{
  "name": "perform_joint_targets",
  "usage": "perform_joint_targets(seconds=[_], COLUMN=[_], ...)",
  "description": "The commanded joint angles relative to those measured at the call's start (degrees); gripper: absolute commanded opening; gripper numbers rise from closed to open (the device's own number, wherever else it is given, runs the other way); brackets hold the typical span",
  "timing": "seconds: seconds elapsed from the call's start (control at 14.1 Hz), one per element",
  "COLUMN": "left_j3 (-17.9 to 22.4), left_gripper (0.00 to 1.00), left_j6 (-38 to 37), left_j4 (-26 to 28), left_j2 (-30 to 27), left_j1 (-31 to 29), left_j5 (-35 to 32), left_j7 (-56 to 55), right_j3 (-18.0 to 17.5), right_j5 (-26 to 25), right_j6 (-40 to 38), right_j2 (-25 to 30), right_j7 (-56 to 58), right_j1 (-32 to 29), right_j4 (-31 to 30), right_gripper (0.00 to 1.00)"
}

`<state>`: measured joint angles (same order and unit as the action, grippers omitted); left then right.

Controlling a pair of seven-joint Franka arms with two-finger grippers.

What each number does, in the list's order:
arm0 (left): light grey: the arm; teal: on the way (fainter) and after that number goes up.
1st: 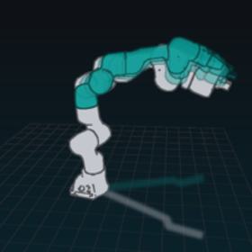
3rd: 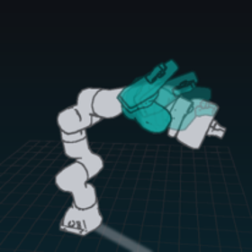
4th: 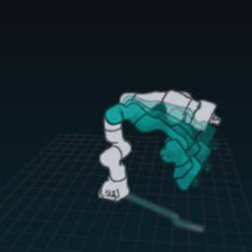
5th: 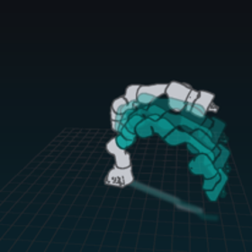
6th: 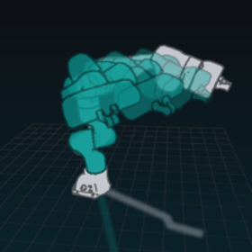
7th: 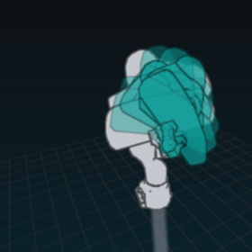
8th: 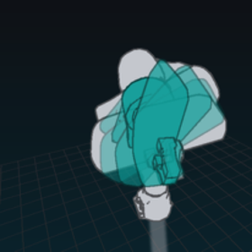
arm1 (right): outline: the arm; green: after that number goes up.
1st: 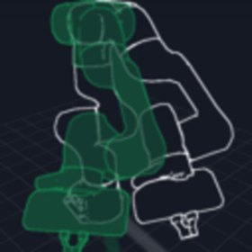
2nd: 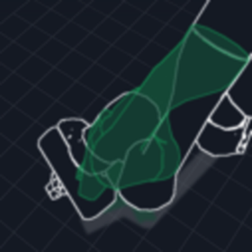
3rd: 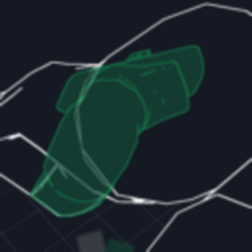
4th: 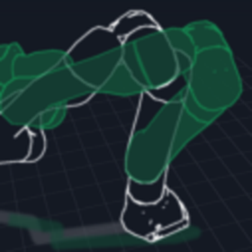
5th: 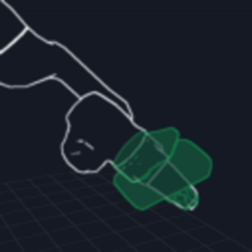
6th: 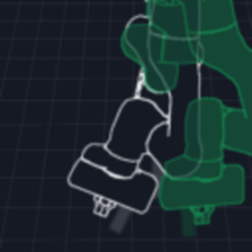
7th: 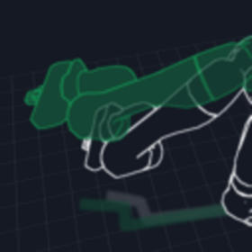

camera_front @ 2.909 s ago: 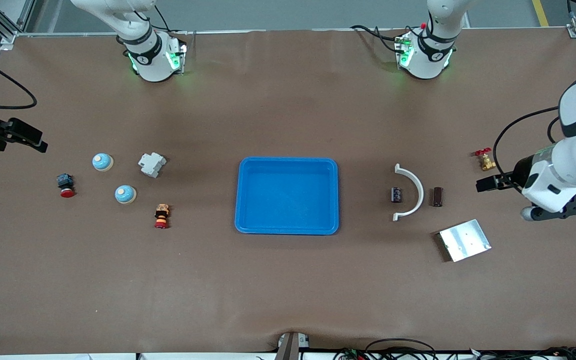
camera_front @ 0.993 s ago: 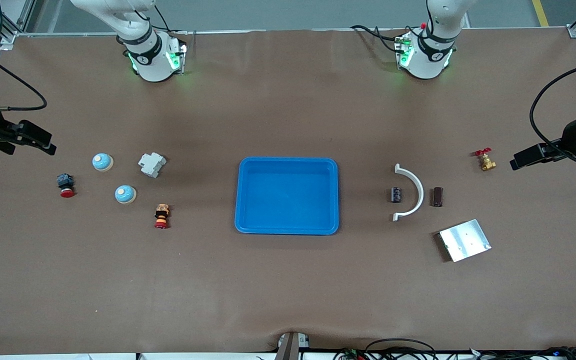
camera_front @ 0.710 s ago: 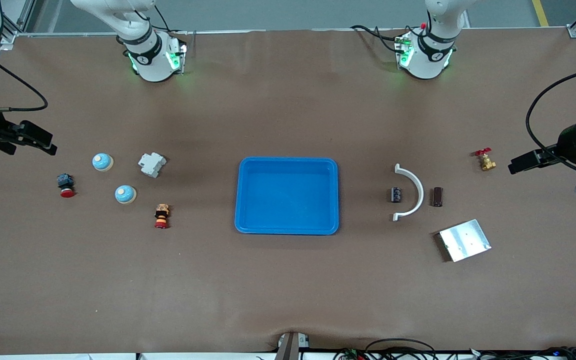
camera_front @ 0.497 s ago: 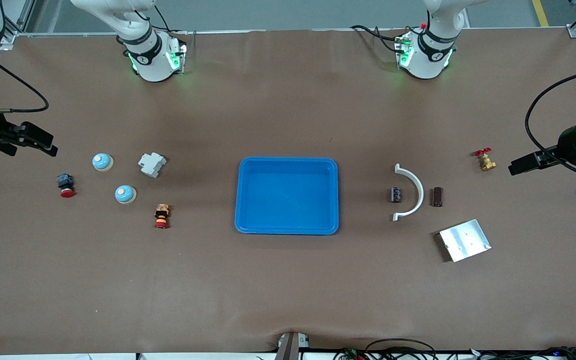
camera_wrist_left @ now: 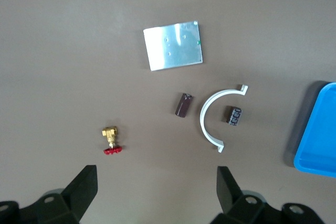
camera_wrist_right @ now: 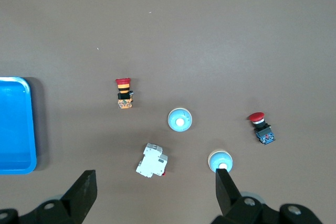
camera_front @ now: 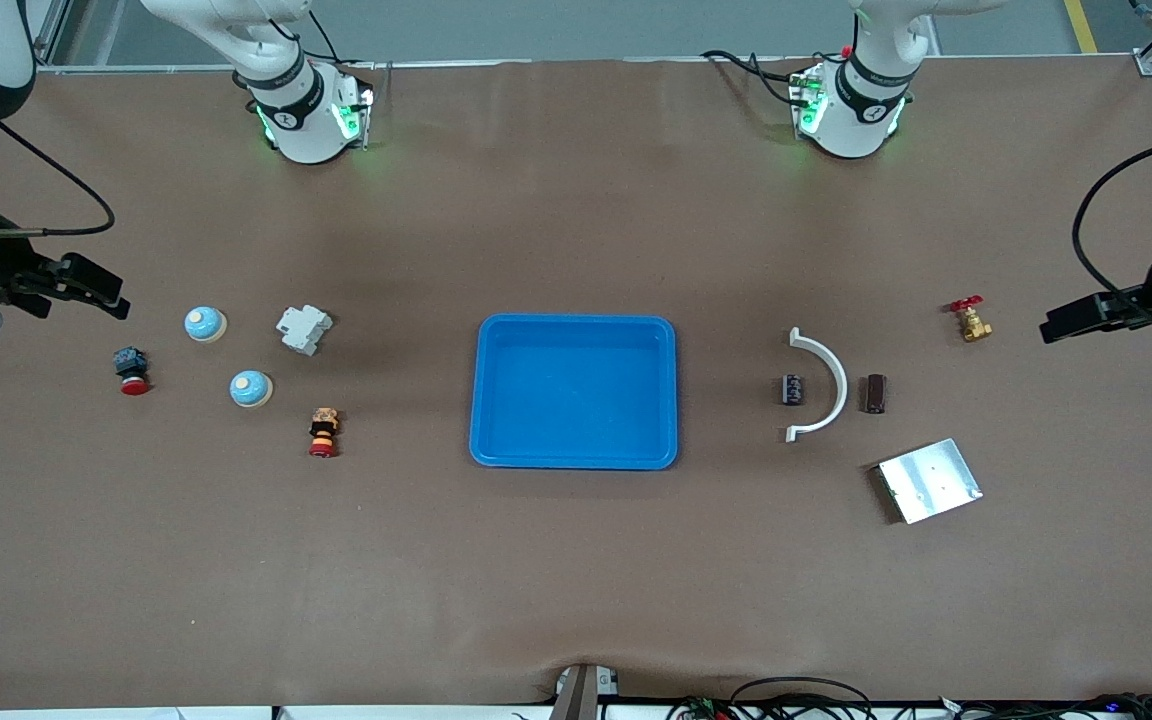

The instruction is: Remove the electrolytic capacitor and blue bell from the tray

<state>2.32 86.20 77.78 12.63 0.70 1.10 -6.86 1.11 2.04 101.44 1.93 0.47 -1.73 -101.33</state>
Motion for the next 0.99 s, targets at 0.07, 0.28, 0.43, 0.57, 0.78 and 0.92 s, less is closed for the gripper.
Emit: perform_joint_targets(seconds=[0.07, 0.28, 0.43, 0.57, 0.78, 0.92], left_j3=[1.2, 1.2, 1.2, 1.2, 1.2, 1.2], left_gripper=[1.00, 1.00, 1.00, 1.00, 1.00, 1.00], left_j6=[3.3, 6.6, 7.0, 7.0, 7.0, 7.0], left_j4=[5.2, 9.7, 10.1, 10.0, 9.8, 9.8], left_j2=[-4.7, -7.3, -7.5, -7.4, -7.2, -7.3], left_j1=[1.6, 2.0, 2.1, 2.0, 1.9, 1.9], left_j5=[0.5, 0.4, 0.3, 0.3, 0.3, 0.3], left_j7=[0.8, 1.8, 1.9, 1.9, 1.9, 1.9], right_j3=[-0.1, -0.1, -0.1, 0.0, 0.1, 0.1], right_j5=[0.4, 0.4, 0.4, 0.4, 0.3, 0.4], right_j6=[0.9, 1.4, 1.6, 1.8, 3.8, 3.8], right_j2=[2.6, 2.6, 2.5, 2.5, 2.9, 3.3], right_j7=[-0.6, -0.7, -0.6, 0.3, 0.4, 0.4], right_j1=[-0.2, 0.0, -0.2, -0.5, -0.6, -0.6], right_j4=[-2.5, -3.0, -3.4, -4.1, -6.4, -6.7], right_gripper=[1.00, 1.00, 1.00, 1.00, 1.00, 1.00])
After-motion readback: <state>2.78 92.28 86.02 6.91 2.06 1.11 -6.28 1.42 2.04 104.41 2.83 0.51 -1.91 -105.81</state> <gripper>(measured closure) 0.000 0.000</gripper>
